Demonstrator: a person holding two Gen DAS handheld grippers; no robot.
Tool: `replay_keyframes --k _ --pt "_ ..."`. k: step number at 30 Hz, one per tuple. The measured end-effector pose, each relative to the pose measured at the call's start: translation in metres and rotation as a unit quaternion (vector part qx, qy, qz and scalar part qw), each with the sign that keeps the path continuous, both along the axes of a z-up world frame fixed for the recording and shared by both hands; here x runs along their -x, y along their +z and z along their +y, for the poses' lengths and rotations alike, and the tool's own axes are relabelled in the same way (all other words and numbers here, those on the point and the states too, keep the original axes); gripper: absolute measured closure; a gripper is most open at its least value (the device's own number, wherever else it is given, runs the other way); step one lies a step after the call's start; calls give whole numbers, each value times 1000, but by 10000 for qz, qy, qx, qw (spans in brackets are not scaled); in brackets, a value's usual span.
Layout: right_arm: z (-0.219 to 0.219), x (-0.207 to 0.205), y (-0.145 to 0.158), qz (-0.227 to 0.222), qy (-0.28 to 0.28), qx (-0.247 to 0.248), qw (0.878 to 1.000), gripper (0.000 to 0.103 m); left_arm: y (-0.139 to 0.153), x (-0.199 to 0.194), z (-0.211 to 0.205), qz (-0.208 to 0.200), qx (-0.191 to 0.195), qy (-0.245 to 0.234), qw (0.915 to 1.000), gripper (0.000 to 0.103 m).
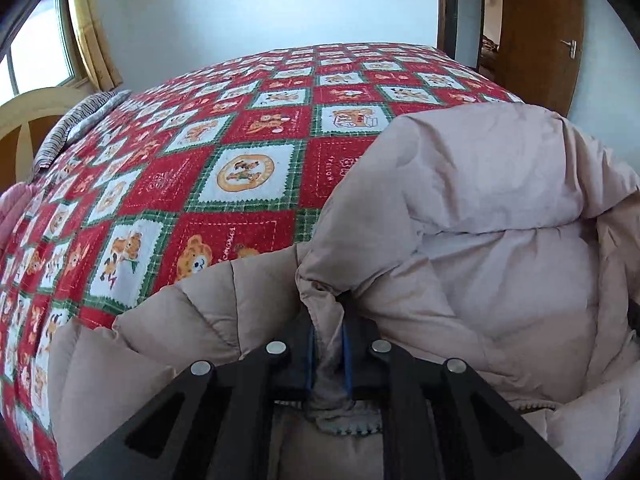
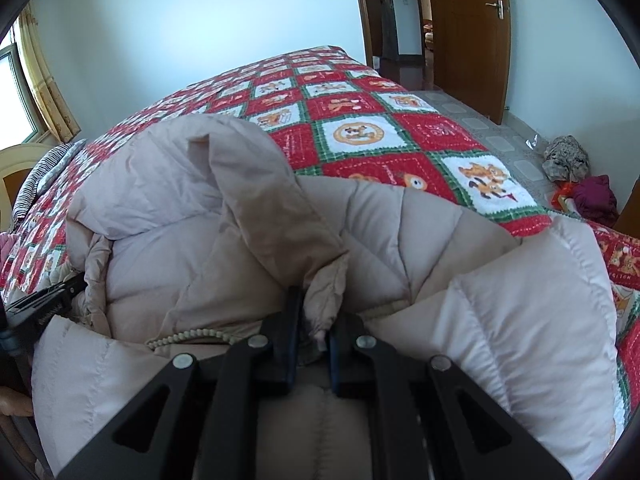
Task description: Fold large clothes
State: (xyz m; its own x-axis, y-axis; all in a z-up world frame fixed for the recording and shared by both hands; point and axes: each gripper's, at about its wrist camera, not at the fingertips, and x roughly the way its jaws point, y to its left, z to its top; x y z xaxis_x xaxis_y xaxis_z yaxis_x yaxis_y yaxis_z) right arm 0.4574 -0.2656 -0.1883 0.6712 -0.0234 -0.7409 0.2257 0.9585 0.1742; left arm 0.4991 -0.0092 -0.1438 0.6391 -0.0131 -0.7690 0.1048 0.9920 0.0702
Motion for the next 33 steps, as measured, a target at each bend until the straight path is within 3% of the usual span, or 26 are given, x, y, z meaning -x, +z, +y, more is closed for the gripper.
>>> replay_keyframes --k 2,5,7,9,12,15,20,21,23,24,25,30,33 --pt "0 2 4 87 59 -36 9999 87 1 1 7 21 204 -19 9998 90" --pt "-4 11 20 126 76 -4 9999 68 2 -1 14 31 531 -31 9986 90" --pt "-8 18 40 -221 -10 45 9997 42 1 -1 17 38 702 -30 9975 90" --pt "-13 18 61 -525 -123 151 9984 26 1 -2 17 43 789 -26 9969 90" --pt "-12 -8 77 -513 95 148 9985 23 1 -1 17 39 867 -25 9962 90" --pt "7 -55 66 130 695 456 9965 23 1 -1 21 43 998 -24 9950 90" --pt "24 -92 41 570 760 1113 9892 25 0 0 24 58 1112 -31 9938 90" --pt "23 -93 40 562 718 1163 9890 30 0 -1 24 59 1116 -32 9937 90" --pt "21 -95 41 476 701 1078 9906 54 0 -1 24 60 1124 -33 9936 90" --pt "20 -94 41 467 761 923 9917 87 0 -1 24 63 1136 -36 9935 90" --pt "22 -90 41 438 800 824 9924 92 0 0 24 65 1148 -38 9934 90" --pt "31 -52 49 72 897 952 9914 92 -1 -2 28 86 1256 -38 9920 90" --pt "32 -34 29 181 1069 1066 9884 92 -1 -1 27 86 1221 -38 9925 90"
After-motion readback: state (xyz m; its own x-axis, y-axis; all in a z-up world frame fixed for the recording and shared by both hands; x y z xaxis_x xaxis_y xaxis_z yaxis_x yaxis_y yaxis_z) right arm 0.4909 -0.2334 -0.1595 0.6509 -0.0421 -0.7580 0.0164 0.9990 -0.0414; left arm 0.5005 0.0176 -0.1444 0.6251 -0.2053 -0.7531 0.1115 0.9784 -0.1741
